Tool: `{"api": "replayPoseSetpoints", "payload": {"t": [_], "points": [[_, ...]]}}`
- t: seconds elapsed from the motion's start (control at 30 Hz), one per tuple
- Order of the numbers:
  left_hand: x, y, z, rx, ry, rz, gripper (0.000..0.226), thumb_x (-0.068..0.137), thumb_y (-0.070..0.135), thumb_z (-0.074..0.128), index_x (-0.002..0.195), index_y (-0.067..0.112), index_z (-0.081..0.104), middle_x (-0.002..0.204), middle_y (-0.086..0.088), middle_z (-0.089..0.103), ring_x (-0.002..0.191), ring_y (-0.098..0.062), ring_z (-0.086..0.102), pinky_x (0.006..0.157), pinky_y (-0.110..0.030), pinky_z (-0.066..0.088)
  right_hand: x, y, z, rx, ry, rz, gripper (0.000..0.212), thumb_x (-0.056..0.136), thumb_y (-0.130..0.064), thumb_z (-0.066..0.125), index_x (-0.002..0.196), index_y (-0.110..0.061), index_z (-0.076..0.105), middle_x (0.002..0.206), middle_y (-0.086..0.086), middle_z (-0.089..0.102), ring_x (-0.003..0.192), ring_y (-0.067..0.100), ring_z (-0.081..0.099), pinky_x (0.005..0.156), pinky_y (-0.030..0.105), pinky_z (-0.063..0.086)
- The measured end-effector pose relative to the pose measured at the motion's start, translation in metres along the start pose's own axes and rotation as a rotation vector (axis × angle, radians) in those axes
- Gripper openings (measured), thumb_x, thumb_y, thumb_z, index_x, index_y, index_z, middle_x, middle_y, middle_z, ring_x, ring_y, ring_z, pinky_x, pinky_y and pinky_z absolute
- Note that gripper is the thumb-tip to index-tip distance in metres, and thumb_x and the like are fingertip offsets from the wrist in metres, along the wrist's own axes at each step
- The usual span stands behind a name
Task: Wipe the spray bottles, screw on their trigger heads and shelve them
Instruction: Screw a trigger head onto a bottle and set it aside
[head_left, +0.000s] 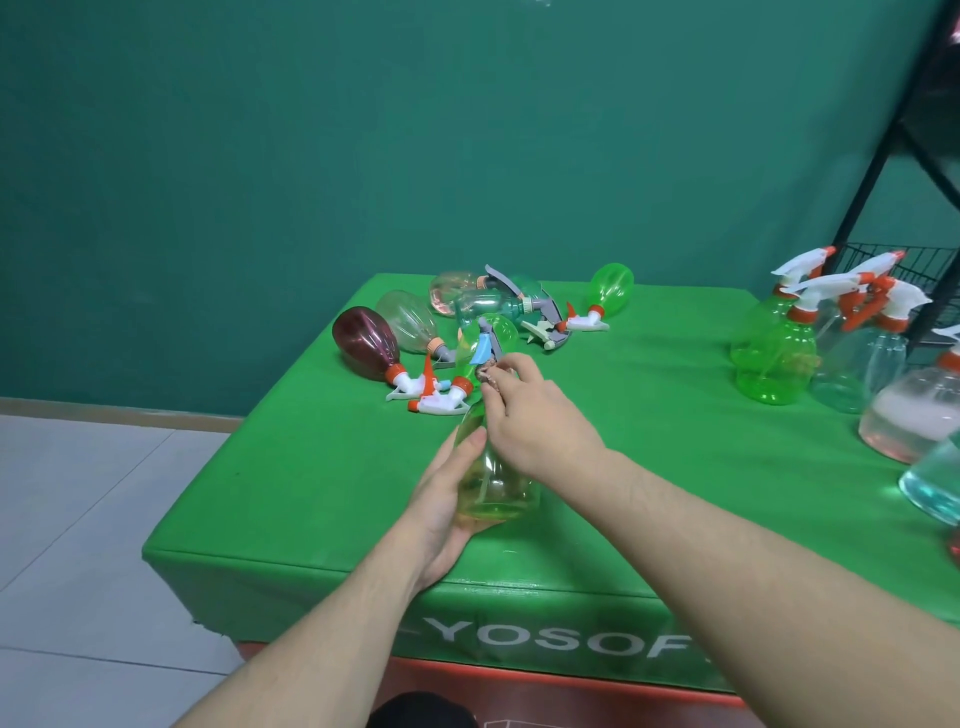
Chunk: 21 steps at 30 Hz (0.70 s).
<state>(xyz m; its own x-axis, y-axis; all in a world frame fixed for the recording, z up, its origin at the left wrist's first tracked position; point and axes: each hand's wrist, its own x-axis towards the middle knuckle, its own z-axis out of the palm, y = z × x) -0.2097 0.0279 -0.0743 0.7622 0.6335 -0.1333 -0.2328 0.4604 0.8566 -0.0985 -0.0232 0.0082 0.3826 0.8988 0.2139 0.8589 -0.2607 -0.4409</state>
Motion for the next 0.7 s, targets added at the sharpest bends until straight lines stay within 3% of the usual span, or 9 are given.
{"api": "replayPoseSetpoints", "payload": {"t": [0.2, 0.33, 0.47, 0.57, 0.7], "points": [[-0.001, 0.002, 0.003, 0.027, 0.018, -0.018, 0.069, 0.077, 0.049, 0.073, 0.141, 0.027, 0.057, 0.124, -0.017, 0.072, 0.103, -0.034, 0.073, 0.088, -0.049, 0.060, 0.005, 0.000, 0.000, -0.048, -0.057, 0.069, 0.044, 0.109, -0.034, 0.026, 0.141, -0.013, 0.047, 0.148, -0.001, 0.032, 0.115, 0.030, 0.055, 0.100, 0.046, 0.046], [0.001, -0.001, 0.002, 0.050, 0.029, -0.027, 0.071, 0.081, 0.052, 0.070, 0.145, 0.025, 0.054, 0.126, -0.017, 0.071, 0.112, -0.038, 0.071, 0.096, -0.055, 0.057, 0.001, 0.005, -0.001, 0.010, -0.055, 0.025, 0.042, 0.109, -0.029, 0.031, 0.140, -0.010, 0.052, 0.150, 0.001, 0.037, 0.124, 0.029, 0.051, 0.110, 0.041, 0.039], [0.002, 0.000, 0.004, 0.053, 0.044, -0.031, 0.070, 0.083, 0.057, 0.066, 0.143, 0.023, 0.057, 0.124, -0.019, 0.072, 0.106, -0.035, 0.073, 0.091, -0.051, 0.060, -0.010, 0.011, 0.002, 0.104, -0.035, -0.010, 0.040, 0.109, -0.025, 0.035, 0.144, -0.014, 0.052, 0.161, -0.001, 0.033, 0.144, 0.022, 0.035, 0.119, 0.029, 0.021], [0.003, -0.001, 0.005, 0.068, 0.073, -0.035, 0.071, 0.081, 0.064, 0.062, 0.139, 0.022, 0.060, 0.122, -0.017, 0.073, 0.105, -0.034, 0.073, 0.087, -0.047, 0.062, -0.018, 0.015, 0.004, 0.130, 0.016, -0.063, 0.041, 0.108, -0.025, 0.038, 0.146, -0.019, 0.051, 0.162, -0.001, 0.034, 0.150, 0.012, 0.027, 0.115, 0.015, 0.011], [0.004, -0.002, 0.006, 0.057, 0.121, -0.026, 0.076, 0.076, 0.068, 0.062, 0.134, 0.020, 0.065, 0.117, -0.015, 0.075, 0.090, -0.024, 0.073, 0.077, -0.039, 0.061, -0.026, 0.018, 0.010, 0.112, 0.037, -0.161, 0.042, 0.107, -0.025, 0.042, 0.148, -0.023, 0.051, 0.160, -0.001, 0.038, 0.148, 0.015, 0.030, 0.117, 0.016, 0.011]]}}
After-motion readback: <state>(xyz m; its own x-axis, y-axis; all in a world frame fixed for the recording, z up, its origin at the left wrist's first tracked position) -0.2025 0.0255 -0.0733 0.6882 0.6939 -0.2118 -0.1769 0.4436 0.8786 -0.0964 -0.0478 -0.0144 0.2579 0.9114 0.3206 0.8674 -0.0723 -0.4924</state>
